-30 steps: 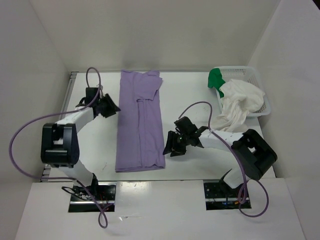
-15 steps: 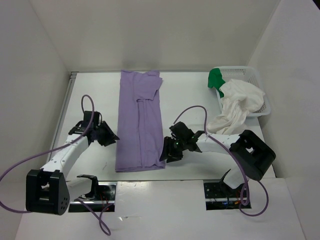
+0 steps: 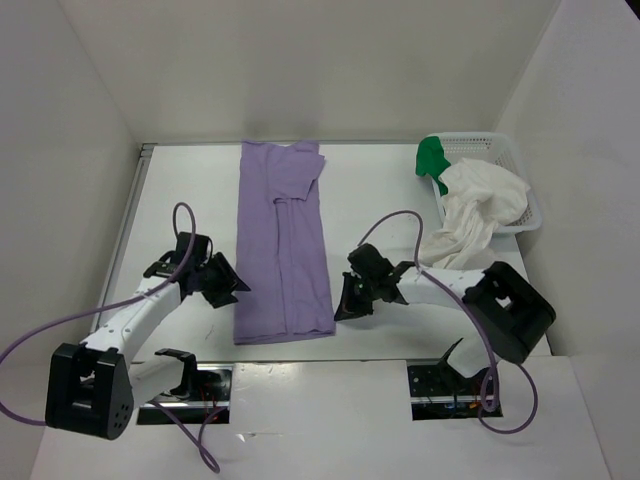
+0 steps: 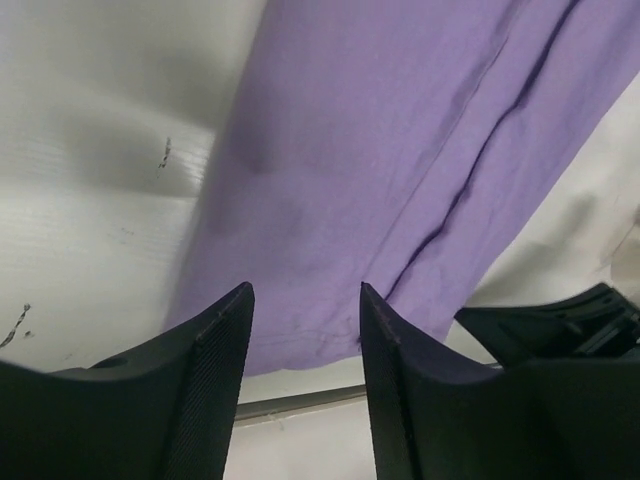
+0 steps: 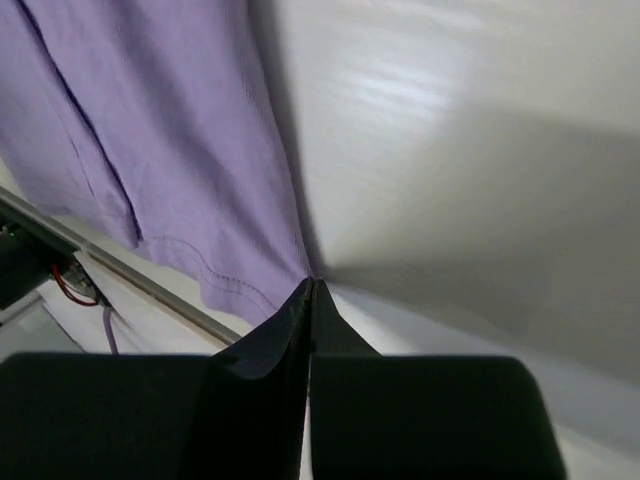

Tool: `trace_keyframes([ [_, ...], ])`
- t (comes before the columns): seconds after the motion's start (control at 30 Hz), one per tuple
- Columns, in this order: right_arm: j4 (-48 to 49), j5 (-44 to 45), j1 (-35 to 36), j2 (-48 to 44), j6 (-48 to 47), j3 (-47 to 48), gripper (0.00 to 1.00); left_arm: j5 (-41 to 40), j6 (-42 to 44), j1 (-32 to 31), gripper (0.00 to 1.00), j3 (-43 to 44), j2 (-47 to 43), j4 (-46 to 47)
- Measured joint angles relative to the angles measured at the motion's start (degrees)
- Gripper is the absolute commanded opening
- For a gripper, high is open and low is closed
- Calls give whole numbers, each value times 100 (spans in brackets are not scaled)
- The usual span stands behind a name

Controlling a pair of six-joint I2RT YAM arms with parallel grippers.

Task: Fold and stack the t-shirts
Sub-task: Rotate the tshirt 90 degrees

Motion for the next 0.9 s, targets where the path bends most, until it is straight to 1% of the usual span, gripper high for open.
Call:
trace_keyframes([
  [0.1,-321,138,-37,-514,33,-216,34,0,17,-4,59,15,35,157],
  [0.13,-433,157,-52,-695,42,-258,48,-2,20,-4,59,48,98,216],
  [0.17,-544,181,-81,-841,33,-264,50,-7,24,-4,59,140,219,273],
  [0.23,-673,216,-195,-990,-59,-179,50,-24,35,-11,59,407,562,479],
  [0.27,-743,205,-306,-966,-118,-61,52,-22,48,-13,59,551,737,605],
  [0.37,-822,225,-793,-498,-372,675,56,-26,149,-13,60,824,1073,977],
  [0.4,-769,225,-944,-293,-450,955,56,-37,173,-13,60,846,1102,1058],
  [0.6,-72,17,-1751,1644,-857,2955,56,-61,203,-15,60,817,1102,1294],
  [0.7,186,-20,-1989,2485,-846,3609,56,-28,212,-15,60,776,1102,1366],
  [0.8,286,-74,-2142,3287,-787,4260,50,2,282,-15,60,737,1088,1397],
  [0.9,354,-181,-2229,3950,-667,5042,50,0,319,-15,60,717,1034,1360],
])
